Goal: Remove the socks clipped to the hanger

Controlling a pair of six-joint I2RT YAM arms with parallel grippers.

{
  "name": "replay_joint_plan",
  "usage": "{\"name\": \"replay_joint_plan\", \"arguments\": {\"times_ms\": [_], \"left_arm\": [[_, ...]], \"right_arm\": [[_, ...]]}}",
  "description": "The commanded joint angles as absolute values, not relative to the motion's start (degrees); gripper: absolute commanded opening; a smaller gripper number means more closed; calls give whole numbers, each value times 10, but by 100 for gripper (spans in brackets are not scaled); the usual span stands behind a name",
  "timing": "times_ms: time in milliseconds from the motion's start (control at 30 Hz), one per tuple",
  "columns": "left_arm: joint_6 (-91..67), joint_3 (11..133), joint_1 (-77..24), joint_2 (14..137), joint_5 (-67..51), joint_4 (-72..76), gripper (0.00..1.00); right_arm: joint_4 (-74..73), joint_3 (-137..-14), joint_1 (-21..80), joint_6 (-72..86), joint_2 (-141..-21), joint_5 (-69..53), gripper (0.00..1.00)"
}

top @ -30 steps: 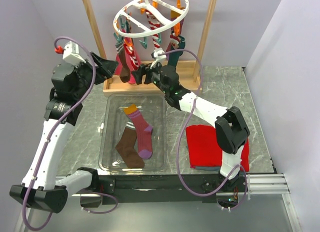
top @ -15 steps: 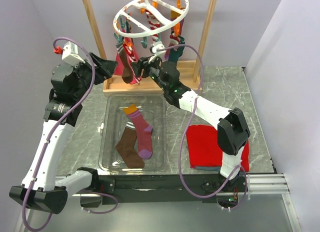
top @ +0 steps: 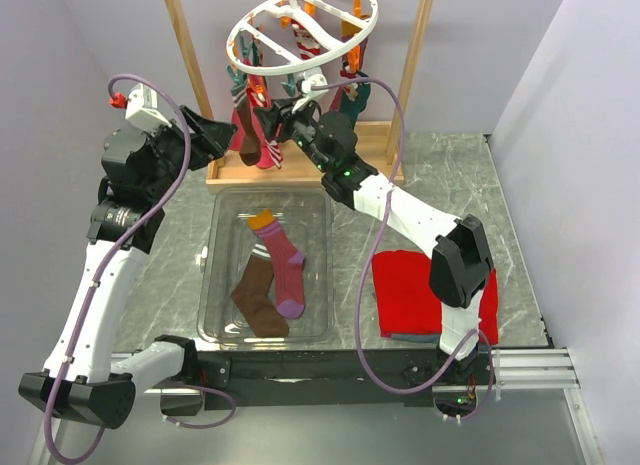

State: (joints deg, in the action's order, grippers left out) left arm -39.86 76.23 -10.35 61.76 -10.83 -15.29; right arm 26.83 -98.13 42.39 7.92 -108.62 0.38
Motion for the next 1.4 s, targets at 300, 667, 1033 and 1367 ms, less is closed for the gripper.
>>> {"name": "replay_joint_plan", "arguments": {"times_ms": [300,667,1033,1367], "left_arm": [[-396,826,-101,641,-149,-139,79],[-386,922,-105,736,-168,-183,71],[-302,1070,-198,852,41,-267,69],[-250,1122,-249,907,181,-276,69]], "right_arm": [[272,-980,427,56,-1092,1,63],[261,-1013,425,39,-1121,-1,49],[261,-994,432,34,-1096,18,2],[267,-977,443,40,-1085,29,0]]}}
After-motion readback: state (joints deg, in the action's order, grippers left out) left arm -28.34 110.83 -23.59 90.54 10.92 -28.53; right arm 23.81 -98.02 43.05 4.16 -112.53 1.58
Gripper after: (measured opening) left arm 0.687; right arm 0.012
